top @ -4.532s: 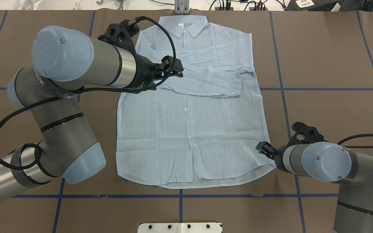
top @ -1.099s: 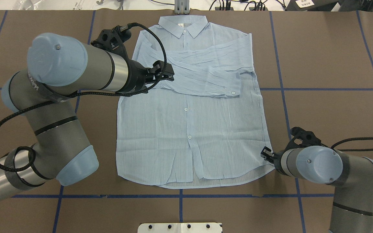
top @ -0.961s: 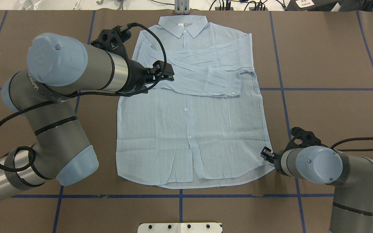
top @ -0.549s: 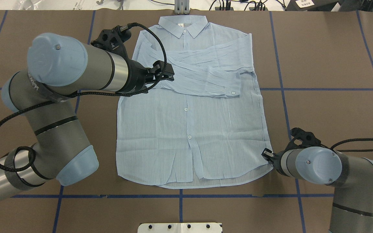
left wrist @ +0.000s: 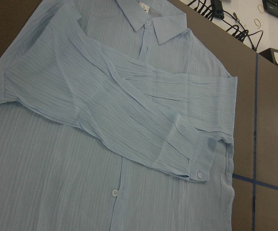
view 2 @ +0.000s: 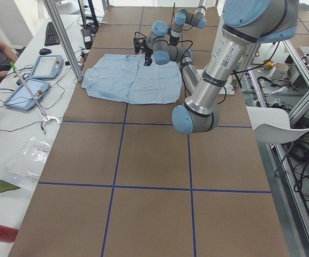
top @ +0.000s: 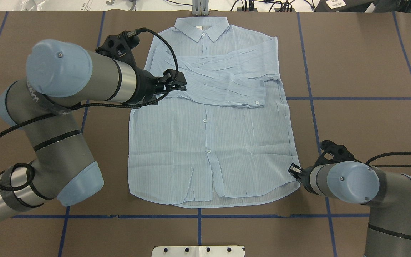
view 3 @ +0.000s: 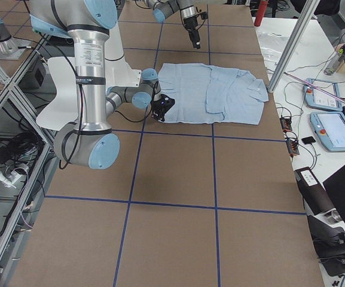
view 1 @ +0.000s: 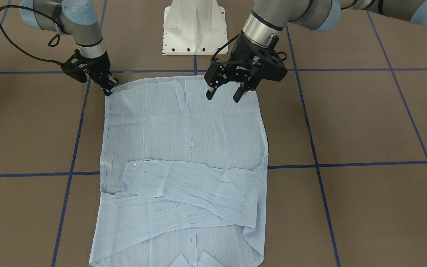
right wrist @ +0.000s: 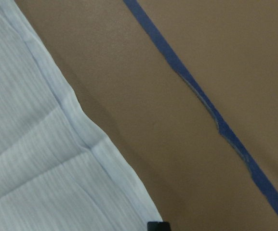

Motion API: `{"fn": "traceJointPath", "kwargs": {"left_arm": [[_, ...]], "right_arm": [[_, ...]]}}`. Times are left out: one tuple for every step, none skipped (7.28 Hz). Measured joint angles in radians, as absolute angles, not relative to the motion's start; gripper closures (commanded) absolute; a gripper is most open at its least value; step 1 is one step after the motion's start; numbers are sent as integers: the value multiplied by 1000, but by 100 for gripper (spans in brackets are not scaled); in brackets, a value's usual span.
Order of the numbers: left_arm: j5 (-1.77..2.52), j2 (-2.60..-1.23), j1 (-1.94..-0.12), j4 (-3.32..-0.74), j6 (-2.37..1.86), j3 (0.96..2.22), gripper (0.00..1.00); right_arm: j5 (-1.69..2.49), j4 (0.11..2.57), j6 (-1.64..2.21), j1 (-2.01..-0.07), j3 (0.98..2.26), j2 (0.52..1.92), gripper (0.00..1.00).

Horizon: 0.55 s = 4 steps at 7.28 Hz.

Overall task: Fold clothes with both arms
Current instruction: 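Release the sleeve and move the left gripper to the hem corner nearest it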

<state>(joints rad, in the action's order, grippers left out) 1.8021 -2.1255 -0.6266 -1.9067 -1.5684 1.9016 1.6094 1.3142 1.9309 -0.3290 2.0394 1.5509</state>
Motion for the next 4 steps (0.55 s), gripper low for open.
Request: {"fn": "traceJointPath", "kwargs": {"left_arm": [[1770, -2053, -603, -1906, -1569, 1922, 10], [1720, -1976, -555, -1901, -1568, 1951, 10], [1672, -1911, -496, -1886, -1571, 1981, 10], [1642, -1860, -447, -1871, -1584, 2003, 11]], "right_arm": [[1617, 1314, 1930, -329, 2072, 1571, 100], [1622, 1314, 1930, -330, 2097, 1591, 100], [1624, 1314, 1930, -330, 2108, 1600, 100], [1625, 1314, 1930, -330, 2113, 1603, 100]]}}
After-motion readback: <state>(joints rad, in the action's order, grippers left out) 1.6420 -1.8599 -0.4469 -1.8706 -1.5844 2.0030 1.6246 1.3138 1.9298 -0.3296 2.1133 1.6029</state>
